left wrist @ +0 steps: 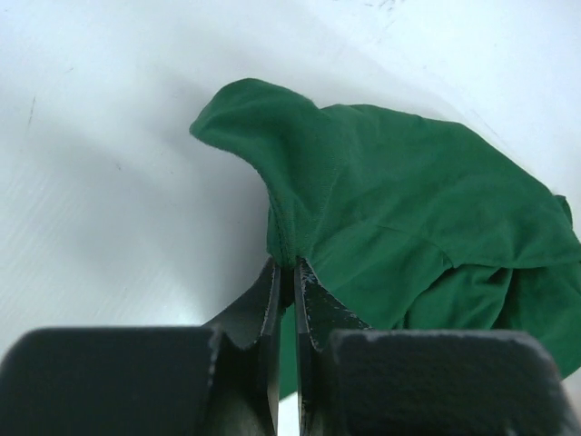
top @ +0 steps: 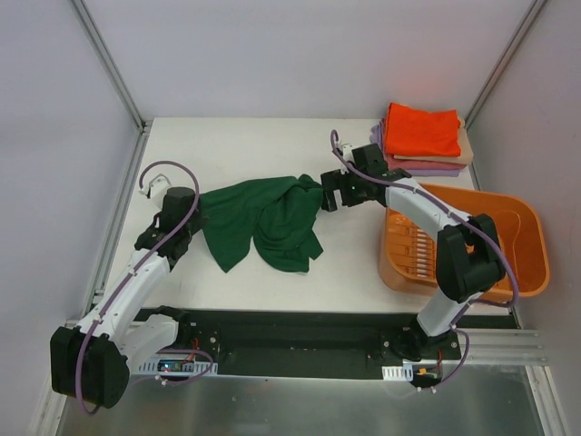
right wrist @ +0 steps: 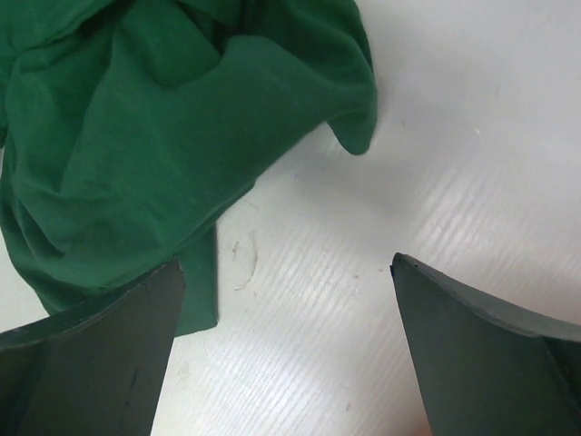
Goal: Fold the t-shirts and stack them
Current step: Flatten out the tshirt
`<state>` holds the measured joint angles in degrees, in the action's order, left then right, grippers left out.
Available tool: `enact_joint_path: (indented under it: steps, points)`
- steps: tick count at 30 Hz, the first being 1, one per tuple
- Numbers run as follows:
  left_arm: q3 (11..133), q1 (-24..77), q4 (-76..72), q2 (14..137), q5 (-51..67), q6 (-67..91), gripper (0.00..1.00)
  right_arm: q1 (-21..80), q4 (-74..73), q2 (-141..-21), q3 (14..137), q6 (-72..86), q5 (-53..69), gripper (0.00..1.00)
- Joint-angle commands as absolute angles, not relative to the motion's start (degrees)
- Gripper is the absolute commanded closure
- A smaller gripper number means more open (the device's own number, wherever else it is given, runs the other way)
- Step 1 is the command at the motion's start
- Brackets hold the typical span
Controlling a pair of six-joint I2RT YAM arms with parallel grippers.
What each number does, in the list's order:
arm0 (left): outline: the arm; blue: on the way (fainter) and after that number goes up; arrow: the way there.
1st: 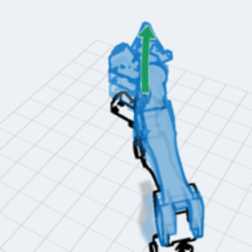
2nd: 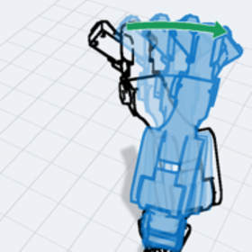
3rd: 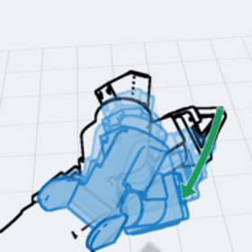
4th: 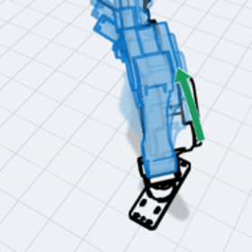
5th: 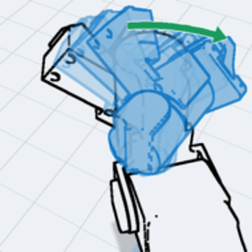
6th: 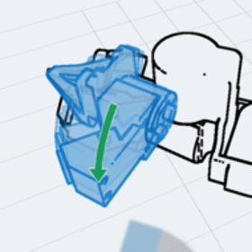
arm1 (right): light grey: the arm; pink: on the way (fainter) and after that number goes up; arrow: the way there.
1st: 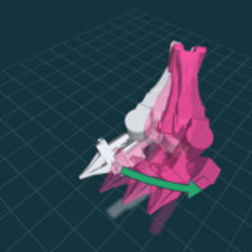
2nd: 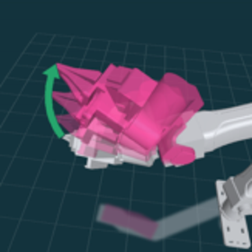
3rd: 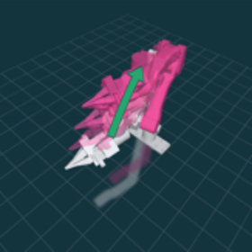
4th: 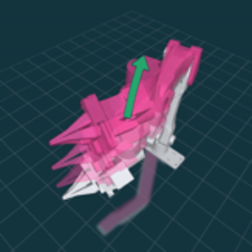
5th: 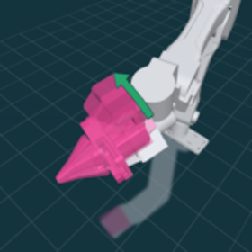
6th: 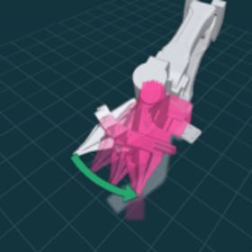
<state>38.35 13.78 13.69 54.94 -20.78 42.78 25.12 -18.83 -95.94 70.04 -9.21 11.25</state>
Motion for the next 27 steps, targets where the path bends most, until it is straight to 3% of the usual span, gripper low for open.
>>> enact_joint_path:
  steps: [1, 7, 13, 19, 21, 24, 27]
  points:
    - [38.1, 13.3, 14.9, 54.7, -23.6, 43.4, 1.00, 26.2, -16.9, -98.1, 74.1, -22.0, 16.5, 0.01]
    - [38.5, 13.2, 14.9, 56.5, -22.6, 43.2, 1.00, 25.4, -18.5, -102.8, 80.4, -11.2, 10.8, 0.01]
    - [38.8, 13.0, 14.9, 57.0, -21.8, 42.9, 1.00, 25.8, -17.8, -107.7, 83.7, 7.9, 11.7, 0.09]
    - [38.8, 13.0, 14.9, 57.5, -21.5, 42.7, 1.00, 27.2, -21.5, -113.8, 88.7, 13.3, 7.1, 0.12]
    - [38.8, 12.9, 14.9, 57.5, -21.8, 42.5, 1.00, 27.2, -21.4, -115.3, 88.9, 15.1, 6.2, 0.17]
    - [38.8, 12.8, 14.9, 57.0, -22.0, 42.3, 1.00, 27.2, -20.0, -115.5, 88.3, 16.3, 6.1, 0.32]
    - [39.1, 12.5, 14.9, 56.2, -22.2, 42.2, 1.00, 27.2, -15.1, -113.6, 86.7, 15.0, 7.1, 0.79]
